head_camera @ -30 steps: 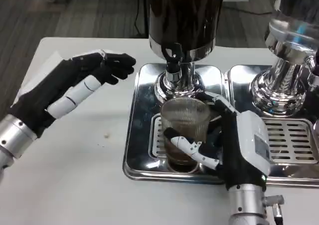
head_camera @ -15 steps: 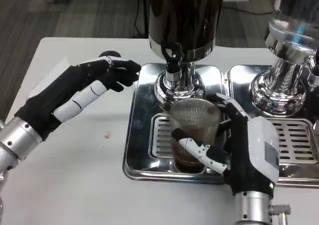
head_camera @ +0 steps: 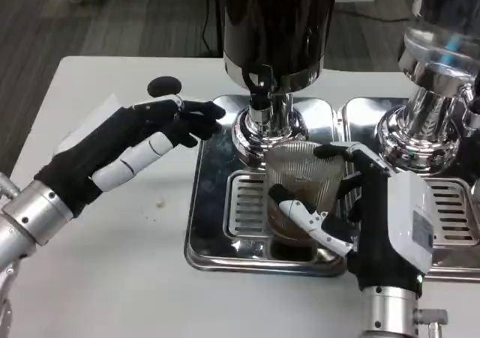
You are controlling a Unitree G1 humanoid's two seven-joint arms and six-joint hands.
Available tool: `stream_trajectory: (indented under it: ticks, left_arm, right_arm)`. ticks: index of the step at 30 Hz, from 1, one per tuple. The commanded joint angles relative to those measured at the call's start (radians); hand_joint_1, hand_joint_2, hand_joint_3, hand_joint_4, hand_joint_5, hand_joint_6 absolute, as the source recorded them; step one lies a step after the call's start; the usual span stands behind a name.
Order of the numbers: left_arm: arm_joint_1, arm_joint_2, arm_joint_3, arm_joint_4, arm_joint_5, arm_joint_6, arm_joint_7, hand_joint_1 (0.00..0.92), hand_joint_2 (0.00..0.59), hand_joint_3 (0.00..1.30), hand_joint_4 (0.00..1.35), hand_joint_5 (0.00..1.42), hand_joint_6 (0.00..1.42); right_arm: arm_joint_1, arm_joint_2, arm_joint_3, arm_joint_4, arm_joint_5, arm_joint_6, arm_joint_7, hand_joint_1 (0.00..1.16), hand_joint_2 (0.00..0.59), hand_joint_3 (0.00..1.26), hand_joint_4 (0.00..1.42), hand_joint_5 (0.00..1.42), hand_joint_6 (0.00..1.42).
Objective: Grasp the cup under the faucet to collect the drink, then remove the cup.
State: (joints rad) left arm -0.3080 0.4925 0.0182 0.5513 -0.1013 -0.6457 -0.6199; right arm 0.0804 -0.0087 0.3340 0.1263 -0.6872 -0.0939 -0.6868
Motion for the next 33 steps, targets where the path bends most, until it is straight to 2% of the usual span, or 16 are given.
stream_trajectory:
  ticks: [1,15,23,33]
  left_arm:
    - [-0.007,-0.001,-0.006,0.011,0.014,-0.021,-0.009,0.0,0.163,0.37,0.36,0.36,0.42]
    - [0.007,-0.005,-0.044,0.028,0.015,-0.07,-0.047,0.0,0.163,0.35,0.36,0.36,0.42]
    - [0.019,-0.004,-0.06,0.03,0.016,-0.094,-0.06,0.0,0.168,0.35,0.36,0.36,0.42]
    - [0.04,0.005,-0.065,0.02,0.004,-0.098,-0.086,0.0,0.169,0.35,0.36,0.36,0.44]
  right_arm:
    - [0.0,0.006,-0.002,-0.016,-0.002,-0.047,-0.035,0.72,0.223,0.56,0.59,0.82,1.13]
    - [0.036,0.0,0.002,-0.083,-0.038,-0.089,-0.079,0.74,0.22,0.58,0.62,0.85,1.15]
    - [0.081,-0.011,-0.002,-0.153,-0.054,-0.1,-0.075,0.74,0.218,0.58,0.63,0.85,1.16]
    - [0.112,-0.019,-0.001,-0.196,-0.065,-0.113,-0.067,0.74,0.218,0.59,0.63,0.86,1.17]
